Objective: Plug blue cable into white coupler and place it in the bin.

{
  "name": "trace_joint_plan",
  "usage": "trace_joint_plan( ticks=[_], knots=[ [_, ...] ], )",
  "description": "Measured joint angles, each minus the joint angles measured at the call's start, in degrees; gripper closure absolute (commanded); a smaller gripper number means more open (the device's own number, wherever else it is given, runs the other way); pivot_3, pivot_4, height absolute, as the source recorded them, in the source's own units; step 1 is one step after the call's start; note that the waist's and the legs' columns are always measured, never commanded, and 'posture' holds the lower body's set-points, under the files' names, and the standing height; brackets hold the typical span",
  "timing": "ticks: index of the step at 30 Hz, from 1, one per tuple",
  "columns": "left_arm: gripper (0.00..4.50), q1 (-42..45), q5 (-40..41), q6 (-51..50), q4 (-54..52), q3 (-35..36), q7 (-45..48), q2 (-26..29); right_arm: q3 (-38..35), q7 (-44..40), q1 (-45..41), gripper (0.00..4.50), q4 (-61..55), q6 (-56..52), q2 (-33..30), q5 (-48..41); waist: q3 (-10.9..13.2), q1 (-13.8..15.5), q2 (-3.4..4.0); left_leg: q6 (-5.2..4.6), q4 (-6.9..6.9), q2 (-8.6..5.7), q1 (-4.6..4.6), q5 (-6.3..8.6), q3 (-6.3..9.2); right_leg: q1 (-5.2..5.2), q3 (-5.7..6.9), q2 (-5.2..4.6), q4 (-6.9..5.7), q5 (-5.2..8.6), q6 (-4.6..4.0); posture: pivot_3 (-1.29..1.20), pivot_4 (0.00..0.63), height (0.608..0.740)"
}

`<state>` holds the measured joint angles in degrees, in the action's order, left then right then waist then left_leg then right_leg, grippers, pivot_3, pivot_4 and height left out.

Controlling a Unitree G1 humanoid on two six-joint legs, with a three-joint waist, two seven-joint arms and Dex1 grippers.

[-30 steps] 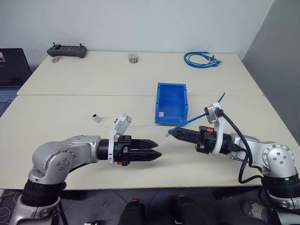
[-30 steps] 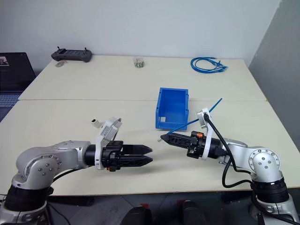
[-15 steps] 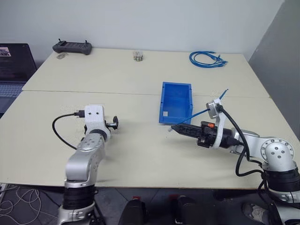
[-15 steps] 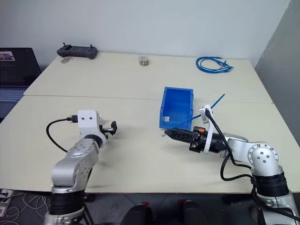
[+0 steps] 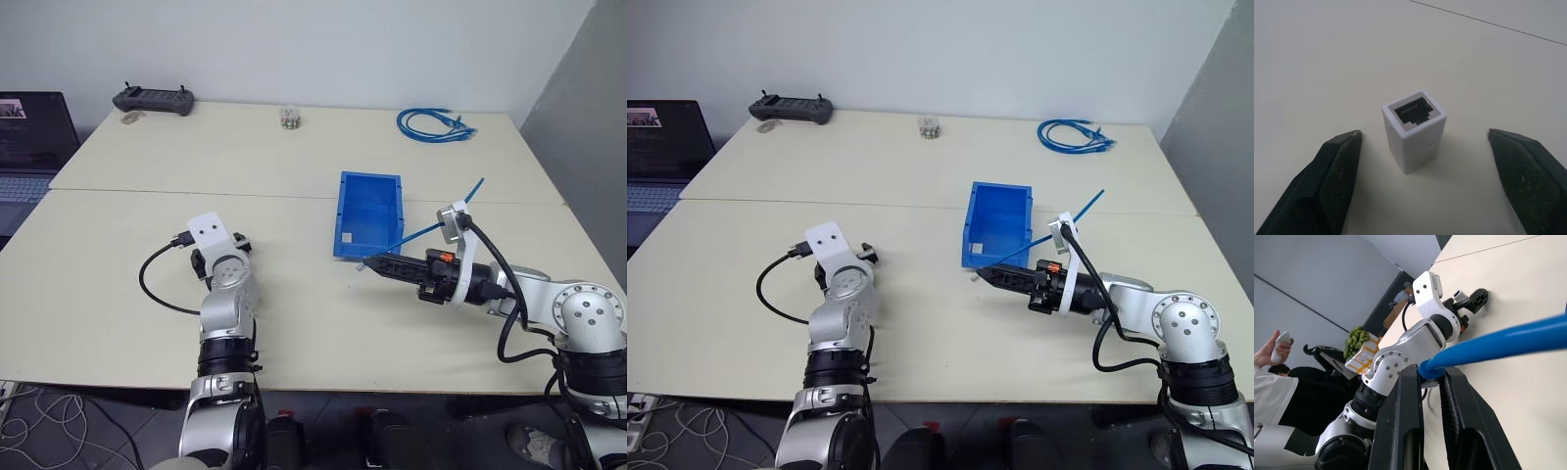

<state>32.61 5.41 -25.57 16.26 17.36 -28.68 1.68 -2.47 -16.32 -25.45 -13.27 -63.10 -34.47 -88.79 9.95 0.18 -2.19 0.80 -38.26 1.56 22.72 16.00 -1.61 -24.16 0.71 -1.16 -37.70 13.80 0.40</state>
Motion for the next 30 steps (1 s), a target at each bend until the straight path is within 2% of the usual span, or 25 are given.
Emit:
trace_joint_plan(
  ticks=[6, 14, 21, 25, 30],
  knots=[
    [1.80, 0.2, 0.0, 1.3, 0.3, 0.9, -0.8, -0.9, -0.6, 0.1, 0.0, 4.32, 0.0, 0.0, 0.0, 0.1, 0.0, -0.1, 0.00, 0.00, 0.00, -0.02, 0.00, 0.00, 0.00, 0.00, 0.00, 0.00, -0.01, 0.00, -0.01, 0.00, 0.150, 0.740],
    [3.54, 0.2, -0.1, 0.9, 0.0, 0.9, -1.7, -1.4, -0.7, 0.0, 0.1, 4.32, 0.0, -0.2, 0.0, 1.1, 0.0, 0.3, 0.01, 0.00, -0.01, -0.10, 0.02, 0.00, 0.00, 0.01, 0.01, 0.00, 0.00, -0.01, -0.01, 0.00, 0.150, 0.740],
    [3.62, 0.2, -0.1, 0.1, -0.4, 0.9, -1.7, -1.3, -0.7, -0.1, 0.1, 4.32, 0.0, -0.2, 0.1, 2.0, 0.0, 0.3, 0.01, 0.00, -0.01, -0.10, 0.02, 0.00, 0.01, 0.01, 0.02, 0.00, 0.00, -0.01, -0.02, 0.00, 0.150, 0.740],
    [3.62, -1.0, 0.0, -3.0, -2.0, -0.9, 4.2, 2.5, -0.7, -0.3, 0.0, 4.32, 0.0, -0.2, 0.5, 2.4, 0.0, 0.1, 0.01, 0.01, 0.00, -0.08, 0.01, -0.01, 0.01, 0.00, 0.02, 0.07, -0.02, -0.01, -0.02, 0.00, 0.150, 0.740],
    [3.62, -7.9, 3.5, -6.9, -11.9, -13.7, 33.7, 17.4, -0.5, -1.9, -1.5, 4.32, -0.1, -0.1, 0.5, 5.7, 0.0, -0.3, 0.04, 0.04, 0.04, -0.04, -0.02, -0.02, -0.04, -0.05, -0.02, 0.10, -0.05, -0.02, -0.05, 0.00, 0.150, 0.740]
  ],
)
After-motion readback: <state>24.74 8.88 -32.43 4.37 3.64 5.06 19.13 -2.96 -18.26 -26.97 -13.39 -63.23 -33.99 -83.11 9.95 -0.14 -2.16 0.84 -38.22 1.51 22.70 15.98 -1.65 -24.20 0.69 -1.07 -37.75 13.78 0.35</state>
